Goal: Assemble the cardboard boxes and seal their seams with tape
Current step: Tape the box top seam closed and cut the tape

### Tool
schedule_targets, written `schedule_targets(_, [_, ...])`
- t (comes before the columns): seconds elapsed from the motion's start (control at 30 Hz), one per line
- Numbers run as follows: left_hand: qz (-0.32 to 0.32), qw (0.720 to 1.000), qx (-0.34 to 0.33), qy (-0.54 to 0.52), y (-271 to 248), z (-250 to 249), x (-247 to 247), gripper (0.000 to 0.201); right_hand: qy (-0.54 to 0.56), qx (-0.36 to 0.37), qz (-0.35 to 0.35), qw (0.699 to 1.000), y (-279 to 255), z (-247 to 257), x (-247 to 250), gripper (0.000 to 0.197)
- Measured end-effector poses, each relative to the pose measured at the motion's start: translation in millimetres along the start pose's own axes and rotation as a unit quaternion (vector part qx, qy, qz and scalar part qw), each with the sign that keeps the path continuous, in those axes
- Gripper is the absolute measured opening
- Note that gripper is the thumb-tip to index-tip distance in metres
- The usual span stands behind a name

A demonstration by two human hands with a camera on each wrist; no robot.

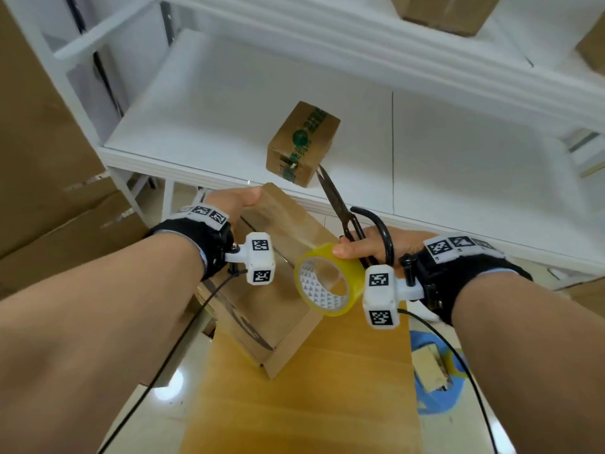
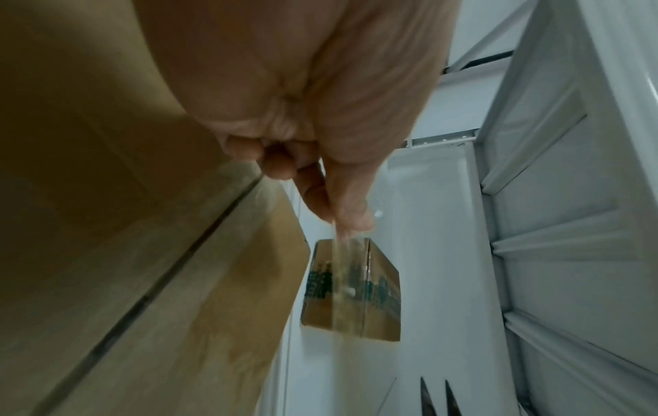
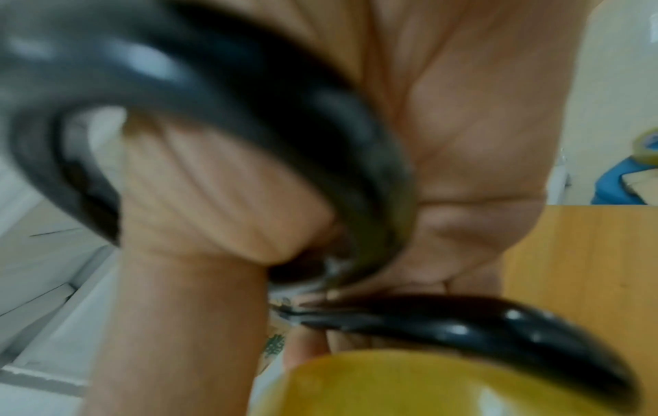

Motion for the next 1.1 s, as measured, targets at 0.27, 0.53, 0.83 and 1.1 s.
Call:
schedule_targets(0.27, [-0.122, 0.974, -0.116, 0.149, -58, -45, 41, 0.048, -0.034, -0.014, -0.029, 0.999, 0, 8, -1, 0.029])
schedule_targets(0.53, [-0.128, 0.934, -0.199, 0.267, -55, -40, 32, 0.013, -0.183, -0.022, -0.067, 0.981, 19, 32, -4, 0.074])
schedule_targets(0.83, [-0.161, 0.916, -0.209, 0.302, -42, -35, 27, 0.014, -0.243, -0.009, -0.104, 0.964, 30, 27, 1, 0.057])
schedule_targets(1.1, [-0.205, 0.898, -0.23, 0.314, -45, -39, 28, 0.046, -0.264, -0.001, -0.104, 0.959, 34, 18, -4, 0.064])
Point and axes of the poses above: each hand's wrist, its own y-axis towards the middle knuckle, its own x-axis out of the back of the hand, z = x × y, the point moved 8 cm from there along y, towards the middle knuckle, and after that the axes turned 13 degrees about -z, right-handed, at the moved point
